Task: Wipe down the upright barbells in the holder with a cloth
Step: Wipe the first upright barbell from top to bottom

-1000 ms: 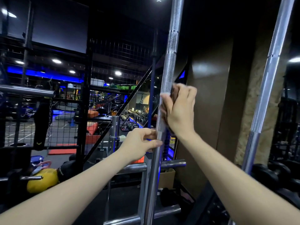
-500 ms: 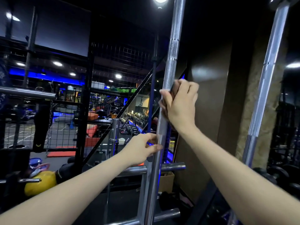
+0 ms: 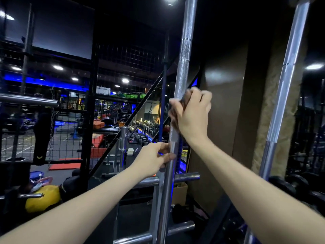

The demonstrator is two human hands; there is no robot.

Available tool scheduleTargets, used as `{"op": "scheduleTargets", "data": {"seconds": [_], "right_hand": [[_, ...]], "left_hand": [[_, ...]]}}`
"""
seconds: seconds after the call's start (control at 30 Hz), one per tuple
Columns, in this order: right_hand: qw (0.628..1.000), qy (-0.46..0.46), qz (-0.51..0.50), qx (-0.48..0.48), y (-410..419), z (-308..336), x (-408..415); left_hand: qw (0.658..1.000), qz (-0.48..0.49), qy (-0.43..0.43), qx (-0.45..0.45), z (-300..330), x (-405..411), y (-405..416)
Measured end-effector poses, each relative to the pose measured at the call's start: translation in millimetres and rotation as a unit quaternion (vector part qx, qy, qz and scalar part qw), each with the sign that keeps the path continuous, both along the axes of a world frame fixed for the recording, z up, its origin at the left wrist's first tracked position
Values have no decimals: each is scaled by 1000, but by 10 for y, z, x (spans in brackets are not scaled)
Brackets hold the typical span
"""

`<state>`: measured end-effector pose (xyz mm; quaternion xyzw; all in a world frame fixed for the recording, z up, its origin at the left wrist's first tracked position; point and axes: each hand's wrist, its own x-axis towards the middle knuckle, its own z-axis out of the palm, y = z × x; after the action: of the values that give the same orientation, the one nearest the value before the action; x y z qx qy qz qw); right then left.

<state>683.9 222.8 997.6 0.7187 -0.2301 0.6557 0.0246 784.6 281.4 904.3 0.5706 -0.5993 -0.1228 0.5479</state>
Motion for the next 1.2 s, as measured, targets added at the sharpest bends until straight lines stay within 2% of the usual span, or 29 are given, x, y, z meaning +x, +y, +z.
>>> {"op": "scheduleTargets", "data": {"seconds": [0.1,0.17,0.23,0.33,0.4,0.5,0.6,0.67,0.8,0.97,1.03,1.2], "right_hand": [[997,-14,-69,-9,22,303,68],[995,-30,-89,-24,17,167,113],[997,-28,-69,-7,10,-117,112],[998,21,-45,35,1,-551,57],[998,40,-27,44,-9,-602,20],[999,27,-16,44,-20,-274,14],[999,-3,-30,23,-5,156,23],[1000,-14,-27,9,-7,167,39],[999,-16,-1,33,-53,-333,84],[995,61,40,74,-81,-1101,13],[994,57,53,78,-124,-1032,-15],[998,-9,56,36,-181,-353,1]], "left_hand": [[1000,-14,4,-14,-41,11,-34],[1000,-15,4,-21,-57,29,-53],[1000,-13,1,-26,-55,45,-56],[999,-11,-18,-26,-52,58,-47],[999,-8,-44,-14,-53,77,-45],[997,-10,-77,-4,-79,74,-14],[998,-9,-66,3,-143,62,16],[998,-8,-66,15,-204,69,22],[999,-13,-40,6,-329,126,-24],[999,-4,-51,-7,-337,140,-36],[998,0,-64,-9,-338,132,-32],[998,-2,-64,-2,-317,60,-38]]}}
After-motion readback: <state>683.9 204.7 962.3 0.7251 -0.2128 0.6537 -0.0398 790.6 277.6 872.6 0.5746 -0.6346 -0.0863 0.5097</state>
